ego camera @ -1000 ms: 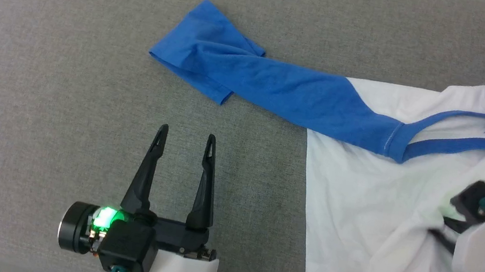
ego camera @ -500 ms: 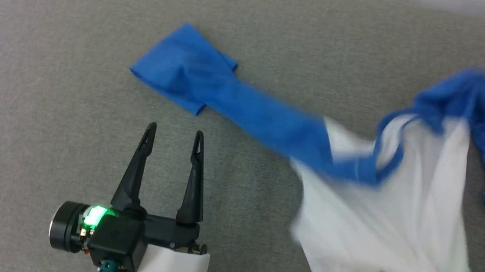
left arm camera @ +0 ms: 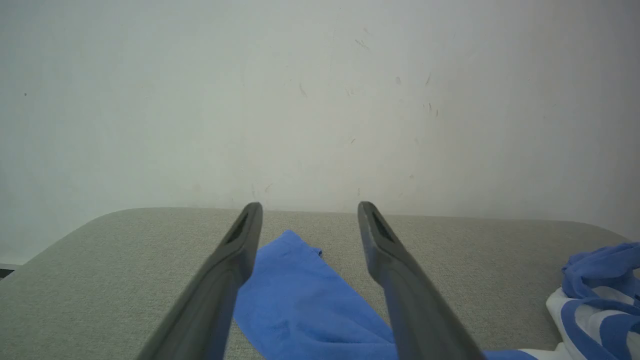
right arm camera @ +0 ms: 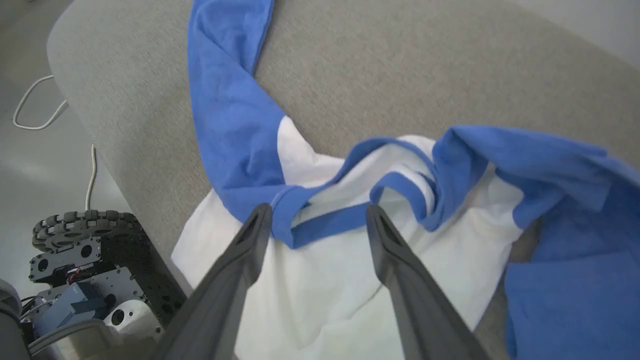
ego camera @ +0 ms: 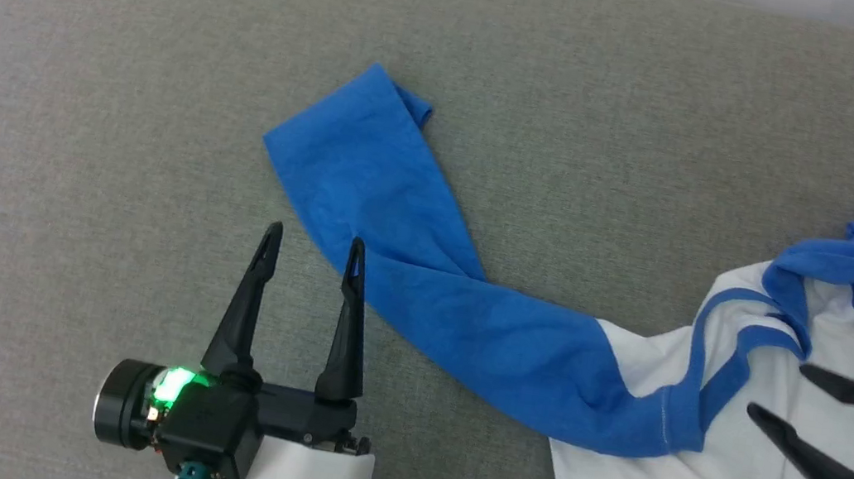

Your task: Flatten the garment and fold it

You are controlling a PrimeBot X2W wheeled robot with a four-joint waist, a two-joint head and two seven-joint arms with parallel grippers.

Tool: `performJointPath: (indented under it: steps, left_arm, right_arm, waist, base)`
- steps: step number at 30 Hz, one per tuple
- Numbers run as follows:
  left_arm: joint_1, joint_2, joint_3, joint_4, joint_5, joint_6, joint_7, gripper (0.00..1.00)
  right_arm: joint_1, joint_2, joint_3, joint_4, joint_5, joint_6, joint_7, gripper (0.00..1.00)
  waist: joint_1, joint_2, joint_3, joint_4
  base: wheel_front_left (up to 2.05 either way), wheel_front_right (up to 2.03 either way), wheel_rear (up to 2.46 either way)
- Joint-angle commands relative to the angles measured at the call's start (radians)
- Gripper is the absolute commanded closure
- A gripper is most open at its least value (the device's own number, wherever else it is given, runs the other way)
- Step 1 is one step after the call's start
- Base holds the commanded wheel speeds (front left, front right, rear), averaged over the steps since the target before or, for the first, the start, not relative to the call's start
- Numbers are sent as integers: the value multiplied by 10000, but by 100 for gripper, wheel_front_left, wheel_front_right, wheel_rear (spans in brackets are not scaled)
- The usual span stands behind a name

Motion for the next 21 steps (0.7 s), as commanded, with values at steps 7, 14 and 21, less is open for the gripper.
performJointPath:
  steps: [7,14,21]
  left_arm:
    - [-62,-131,-83,-8,-4,-77,-47,0]
    - [-99,-188,-145,-46,7,-118,-47,0]
    - [-3,-219,-86,-106,43,-53,-47,0]
  right_arm:
    - [-960,107,1708,351,-973,-11,704,0]
    - [-2153,936,3434,1774,-1544,-11,1134,0]
    - [-2810,1138,3735,2505,-1491,-11,378,100]
  waist:
    - [0,-1,90,503]
    - [0,-1,201,924]
    - [0,-1,169,1054]
  base:
    - [0,0,0]
    - [0,0,0]
    - [0,0,0]
